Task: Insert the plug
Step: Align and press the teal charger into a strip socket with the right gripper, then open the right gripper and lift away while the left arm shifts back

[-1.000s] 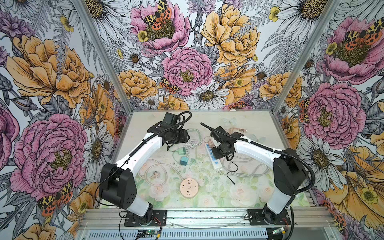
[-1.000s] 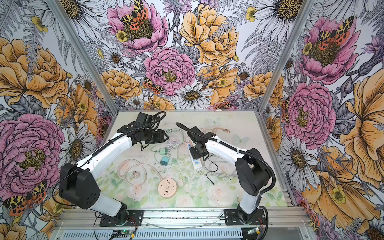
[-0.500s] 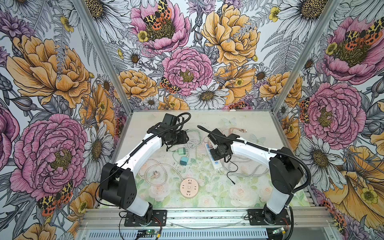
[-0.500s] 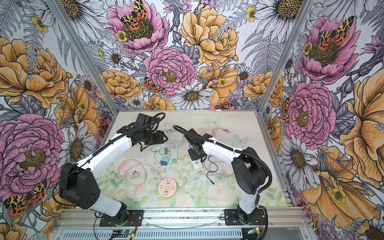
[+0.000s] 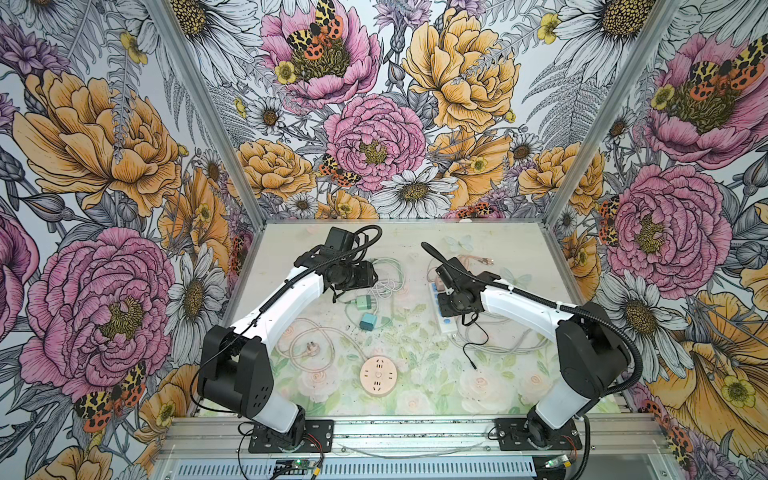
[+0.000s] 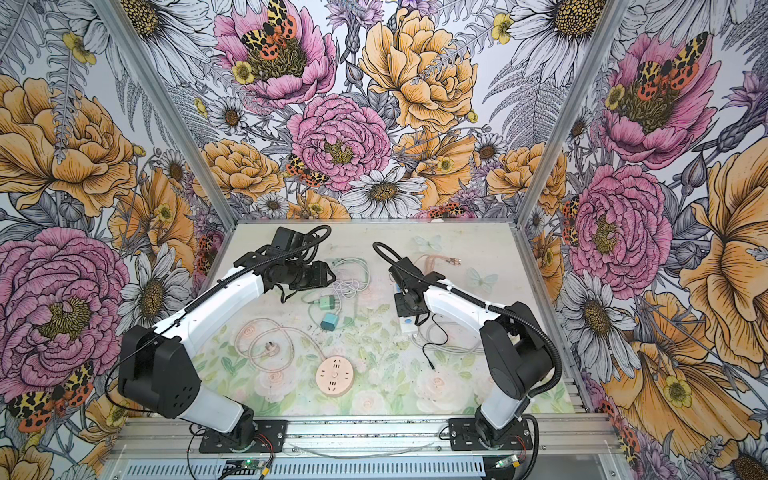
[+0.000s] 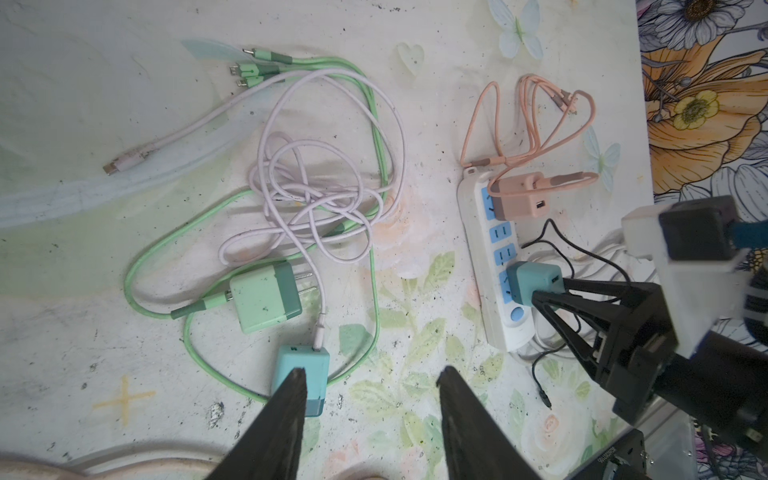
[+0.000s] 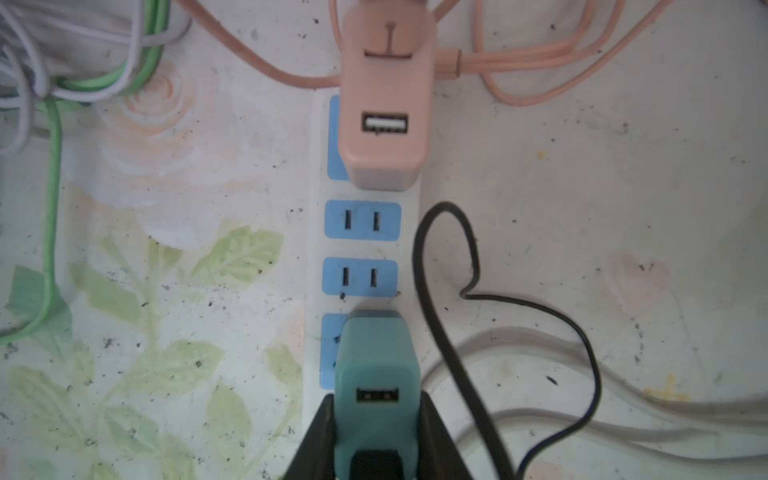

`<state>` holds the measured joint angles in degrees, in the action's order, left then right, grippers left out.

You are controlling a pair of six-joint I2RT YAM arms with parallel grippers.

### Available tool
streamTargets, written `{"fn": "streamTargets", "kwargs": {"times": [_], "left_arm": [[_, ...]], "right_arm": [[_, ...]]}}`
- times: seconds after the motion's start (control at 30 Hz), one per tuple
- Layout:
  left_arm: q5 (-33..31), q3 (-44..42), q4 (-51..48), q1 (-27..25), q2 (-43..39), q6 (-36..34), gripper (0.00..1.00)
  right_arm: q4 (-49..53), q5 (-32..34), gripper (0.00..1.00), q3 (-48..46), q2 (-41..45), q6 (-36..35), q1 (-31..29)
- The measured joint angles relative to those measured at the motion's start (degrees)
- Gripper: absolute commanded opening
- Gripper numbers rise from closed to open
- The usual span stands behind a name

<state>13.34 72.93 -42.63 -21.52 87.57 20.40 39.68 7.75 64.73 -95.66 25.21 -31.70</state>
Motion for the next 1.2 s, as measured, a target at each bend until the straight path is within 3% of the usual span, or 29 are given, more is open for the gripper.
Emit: {"fn": "streamTargets", "kwargs": {"times": [0.3,0.43,0.6,0.67,0.8,1.2], "left_arm": [[-0.02,-1.11,0.02,0.0,-0.11,0.0,0.54],[-0.04,-1.16,0.02,0.0,-0.11,0.0,0.54],[-0.04,-1.16,0.0,0.0,-0.11,0.0,0.54],[-0.02,-1.16,0.0,0.0,-0.13,0.0,0.55],[-0.15,-1.27,-0.04,-0.44,-0.55,0.13,0.58],[-5.81,-1.27,-3.5,-2.27,-1.86,0.2,0.59]], "right_arm": [[0.76,1.31,0.0,0.22,-0.04,0.31,1.79],[1.09,1.22,0.25,0.44,-0.04,0.31,1.79],[3.56,0.59,0.45,0.04,0.85,0.68,2.34],[5.49,-0.11,0.63,-0.46,2.1,0.81,2.54],[7.89,-1.33,0.76,-0.57,5.97,0.15,2.56],[12.63,-4.57,0.75,-3.91,17.51,0.48,2.56]]}}
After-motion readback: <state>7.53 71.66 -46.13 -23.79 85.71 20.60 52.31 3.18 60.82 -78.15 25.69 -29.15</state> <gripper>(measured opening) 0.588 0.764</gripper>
